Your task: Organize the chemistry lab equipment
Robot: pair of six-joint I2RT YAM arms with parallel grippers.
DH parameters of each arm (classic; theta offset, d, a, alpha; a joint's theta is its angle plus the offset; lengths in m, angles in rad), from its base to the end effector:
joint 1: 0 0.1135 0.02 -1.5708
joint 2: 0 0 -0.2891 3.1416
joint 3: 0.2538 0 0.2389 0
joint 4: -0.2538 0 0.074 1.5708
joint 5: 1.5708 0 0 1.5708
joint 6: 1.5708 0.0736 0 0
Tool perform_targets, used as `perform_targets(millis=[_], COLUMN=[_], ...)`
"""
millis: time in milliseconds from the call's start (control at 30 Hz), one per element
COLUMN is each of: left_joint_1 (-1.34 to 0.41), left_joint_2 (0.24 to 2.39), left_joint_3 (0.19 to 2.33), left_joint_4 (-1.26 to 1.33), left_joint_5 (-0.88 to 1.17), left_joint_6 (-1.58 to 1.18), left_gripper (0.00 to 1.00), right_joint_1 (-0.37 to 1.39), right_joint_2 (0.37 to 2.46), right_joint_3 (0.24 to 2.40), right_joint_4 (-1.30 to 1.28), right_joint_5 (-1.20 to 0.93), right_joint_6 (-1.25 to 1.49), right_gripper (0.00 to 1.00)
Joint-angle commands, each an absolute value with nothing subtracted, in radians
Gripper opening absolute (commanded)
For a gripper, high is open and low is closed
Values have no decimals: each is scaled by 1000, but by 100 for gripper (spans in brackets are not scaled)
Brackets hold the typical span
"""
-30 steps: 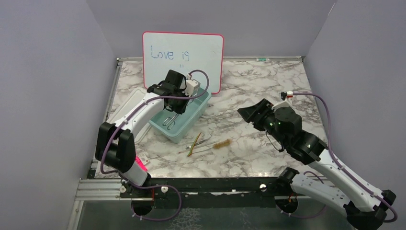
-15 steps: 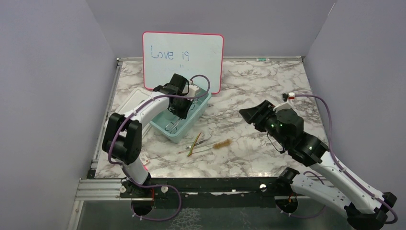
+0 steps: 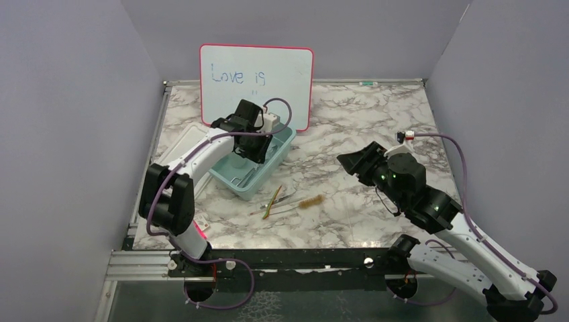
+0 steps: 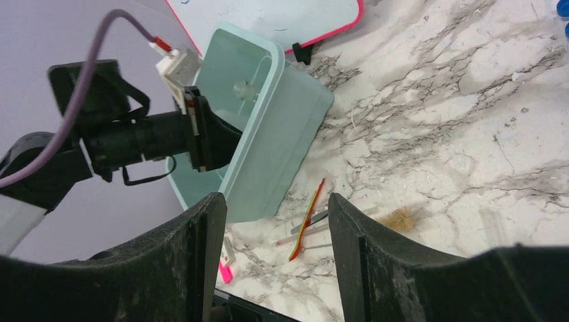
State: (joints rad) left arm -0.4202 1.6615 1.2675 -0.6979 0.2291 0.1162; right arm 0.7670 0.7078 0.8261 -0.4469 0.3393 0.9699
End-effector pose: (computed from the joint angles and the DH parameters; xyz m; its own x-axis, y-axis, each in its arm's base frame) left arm 0.3126 -0.1580 0.2387 -0.7477 0.4578 -0.4811 0.5835 0.7988 -0.1468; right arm 0.1312 0.0924 0.3420 -0.4841 0.6137 -0.6237 -0.0501 0.6922 0.7200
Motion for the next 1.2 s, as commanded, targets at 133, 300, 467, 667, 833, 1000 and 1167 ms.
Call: perform_targets(millis=[133,300,467,667,833,1000,1167], left_joint_1=[-429,-650,-829,-895,-900,-904,-919], left_joint_2=[1415,1320,1327,1376,1420,1482,1560], left_joint_3=[1351,1403,1359,1199,1077,1026,1012], left_joint_4=[-704,-715,-694,-645,-567,-506,-473], left_joint_5=[260,115,110,203,282,325,296], left_joint_6=[14,-41,-74,-66,-88,-155,-154], left_gripper=[44,55,55,46,35,34,37], right_joint_1=[773,774,774,774,773,774,774], right_joint_2=[709,740,739,745,677,596,548], right_joint_3=[834,825,797,771,724,706,723], right_joint_4=[-479,-517,-553,-692,-693,-690,-728], right_joint_5=[374,381,392,481,505,518,547], right_joint_6=[965,969,1004,1165,1202,1193,1180], right_gripper=[61,61,61,60,55,47,47])
